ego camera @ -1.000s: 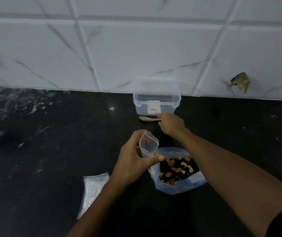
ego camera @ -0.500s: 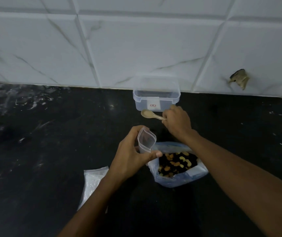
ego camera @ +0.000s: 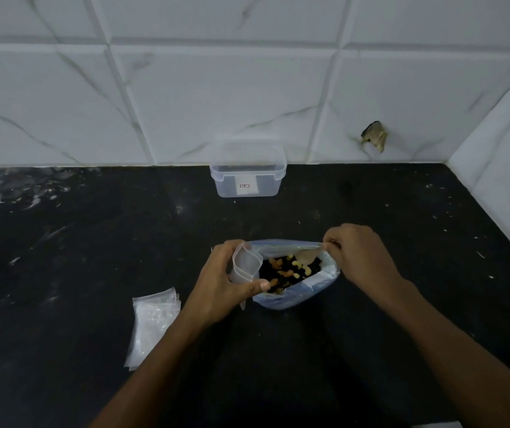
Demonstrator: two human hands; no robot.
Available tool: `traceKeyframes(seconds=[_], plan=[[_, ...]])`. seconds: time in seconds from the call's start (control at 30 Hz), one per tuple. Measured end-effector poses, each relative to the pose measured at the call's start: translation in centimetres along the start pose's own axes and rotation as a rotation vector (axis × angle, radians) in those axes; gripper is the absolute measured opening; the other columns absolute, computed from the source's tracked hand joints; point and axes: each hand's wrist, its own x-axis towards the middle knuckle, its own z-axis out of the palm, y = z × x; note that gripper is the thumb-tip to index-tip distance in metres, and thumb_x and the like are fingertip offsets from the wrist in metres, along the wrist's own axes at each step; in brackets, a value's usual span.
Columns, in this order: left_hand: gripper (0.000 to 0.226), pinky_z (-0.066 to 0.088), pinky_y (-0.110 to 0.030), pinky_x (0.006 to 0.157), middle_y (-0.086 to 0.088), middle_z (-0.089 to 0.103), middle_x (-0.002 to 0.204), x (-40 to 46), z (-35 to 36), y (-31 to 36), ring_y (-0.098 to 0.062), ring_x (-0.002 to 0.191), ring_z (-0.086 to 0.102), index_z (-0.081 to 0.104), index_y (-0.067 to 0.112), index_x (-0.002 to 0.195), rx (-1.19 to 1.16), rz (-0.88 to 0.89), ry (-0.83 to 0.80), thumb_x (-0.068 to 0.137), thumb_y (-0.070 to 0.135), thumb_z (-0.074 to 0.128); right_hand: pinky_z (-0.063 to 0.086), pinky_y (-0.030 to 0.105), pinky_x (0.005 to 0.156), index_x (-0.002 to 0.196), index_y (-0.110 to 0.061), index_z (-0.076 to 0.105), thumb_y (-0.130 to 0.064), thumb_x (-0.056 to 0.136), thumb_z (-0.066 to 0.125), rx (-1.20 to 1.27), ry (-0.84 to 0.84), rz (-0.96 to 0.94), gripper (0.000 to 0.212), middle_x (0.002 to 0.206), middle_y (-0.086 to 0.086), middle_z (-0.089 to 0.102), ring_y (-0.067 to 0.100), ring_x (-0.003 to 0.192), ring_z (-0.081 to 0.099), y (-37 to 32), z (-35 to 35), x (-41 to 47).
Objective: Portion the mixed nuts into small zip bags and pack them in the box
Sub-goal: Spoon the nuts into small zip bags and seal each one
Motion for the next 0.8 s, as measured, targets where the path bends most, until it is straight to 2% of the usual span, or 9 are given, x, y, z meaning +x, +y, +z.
traceKeyframes(seconds=[0.1,0.17,0.27,0.33,0.4,0.5,0.7,0.8], plan=[[0.071,0.051,-0.026,0.092,0.015,0.047,0.128,-0.2,0.8,-0.4,-0.001,0.118,0.051,0.044,0.049,0.120,-0.033,-0.008,-0.027,0.058,0.062,0.076,0.037,0.024,0.062,0.093,-0.013,0.065,-0.018,0.090,0.061,-0.186,0.008,-0.050,0.007,0.087,0.001,0.055,0.012,0.073,0.051,0.4,0.8,-1.0],[0.071,0.048,-0.023,0.094,0.015,0.045,0.133,-0.2,1.3,-0.6,0.000,0.121,0.049,0.043,0.052,0.120,-0.079,-0.035,-0.062,0.059,0.060,0.077,0.037,0.022,0.062,0.093,-0.014,0.064,-0.018,0.089,0.064,-0.226,0.011,-0.064,0.006,0.087,0.001,0.056,0.011,0.072,0.051,0.4,2.0,-1.2],[0.068,0.047,-0.021,0.093,0.014,0.044,0.136,-0.2,2.1,-0.8,-0.002,0.123,0.049,0.043,0.054,0.118,-0.112,-0.077,-0.100,0.059,0.059,0.076,0.039,0.024,0.064,0.096,-0.010,0.067,-0.017,0.096,0.053,-0.094,0.021,0.015,0.016,0.088,0.003,0.060,0.014,0.075,0.057,0.2,3.4,-1.0],[0.071,0.047,-0.023,0.094,0.012,0.044,0.137,-0.1,2.5,-1.1,-0.005,0.124,0.049,0.042,0.052,0.121,-0.123,-0.097,-0.100,0.059,0.059,0.077,0.048,0.026,0.066,0.095,-0.010,0.069,-0.016,0.096,0.053,0.061,0.051,0.077,0.017,0.087,0.004,0.067,0.015,0.078,0.063,0.1,3.7,-0.6],[0.073,0.047,-0.023,0.094,0.012,0.044,0.138,-0.1,2.7,-1.4,-0.004,0.123,0.049,0.041,0.051,0.123,-0.129,-0.114,-0.103,0.060,0.059,0.077,0.051,0.024,0.065,0.092,-0.011,0.071,-0.014,0.094,0.056,0.141,0.067,0.117,0.015,0.084,0.004,0.069,0.014,0.076,0.065,0.4,3.7,-0.3],[0.074,0.048,-0.026,0.094,0.013,0.045,0.136,-0.1,2.7,-1.5,-0.004,0.122,0.050,0.042,0.050,0.123,-0.126,-0.125,-0.099,0.059,0.060,0.076,0.050,0.024,0.063,0.089,-0.011,0.072,-0.010,0.094,0.055,0.181,0.037,0.167,0.018,0.081,0.003,0.068,0.014,0.074,0.065,1.5,3.7,0.0],[0.066,0.052,-0.042,0.098,0.009,0.052,0.131,0.2,2.9,-2.0,-0.007,0.119,0.056,0.051,0.045,0.123,-0.162,-0.141,-0.090,0.064,0.054,0.081,0.057,0.029,0.069,0.094,-0.009,0.074,-0.008,0.094,0.053,0.229,-0.019,0.191,0.021,0.083,0.005,0.071,0.015,0.073,0.067,1.3,3.8,1.2],[0.076,0.052,-0.045,0.098,0.007,0.054,0.133,0.3,2.8,-2.3,-0.009,0.121,0.056,0.049,0.040,0.127,-0.175,-0.148,-0.086,0.062,0.062,0.081,0.052,0.021,0.061,0.093,-0.009,0.075,-0.010,0.095,0.054,0.212,-0.038,0.223,0.021,0.078,0.001,0.069,0.012,0.070,0.065,1.3,3.1,1.5]])
